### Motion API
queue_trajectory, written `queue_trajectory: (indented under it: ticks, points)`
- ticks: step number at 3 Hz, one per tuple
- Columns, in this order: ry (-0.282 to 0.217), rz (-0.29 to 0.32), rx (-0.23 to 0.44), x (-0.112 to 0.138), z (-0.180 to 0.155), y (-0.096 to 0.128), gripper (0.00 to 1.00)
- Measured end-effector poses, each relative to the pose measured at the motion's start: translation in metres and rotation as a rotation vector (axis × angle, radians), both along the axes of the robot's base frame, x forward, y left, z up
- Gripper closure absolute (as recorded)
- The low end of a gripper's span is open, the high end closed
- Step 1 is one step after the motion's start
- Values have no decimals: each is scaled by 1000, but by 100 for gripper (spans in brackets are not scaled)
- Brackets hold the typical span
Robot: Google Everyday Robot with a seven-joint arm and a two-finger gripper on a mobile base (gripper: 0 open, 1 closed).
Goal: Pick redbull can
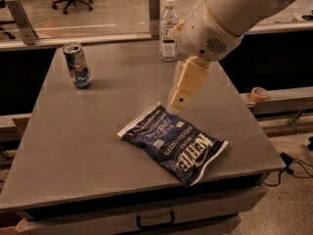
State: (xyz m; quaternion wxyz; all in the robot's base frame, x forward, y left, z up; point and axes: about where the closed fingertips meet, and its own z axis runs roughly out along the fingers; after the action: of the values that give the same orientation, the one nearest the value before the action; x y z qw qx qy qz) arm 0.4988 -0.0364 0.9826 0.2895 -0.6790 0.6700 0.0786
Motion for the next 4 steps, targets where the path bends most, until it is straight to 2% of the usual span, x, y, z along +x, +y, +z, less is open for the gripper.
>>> queue_trajectory:
  ticks: [1, 2, 3, 4]
  points:
    - [0, 0, 0, 0, 0, 0, 0]
    - [5, -10, 80, 10, -11, 11, 0]
    - [9, 10, 230, 42, -31, 55, 0]
    - [0, 38, 352, 73, -47, 101, 0]
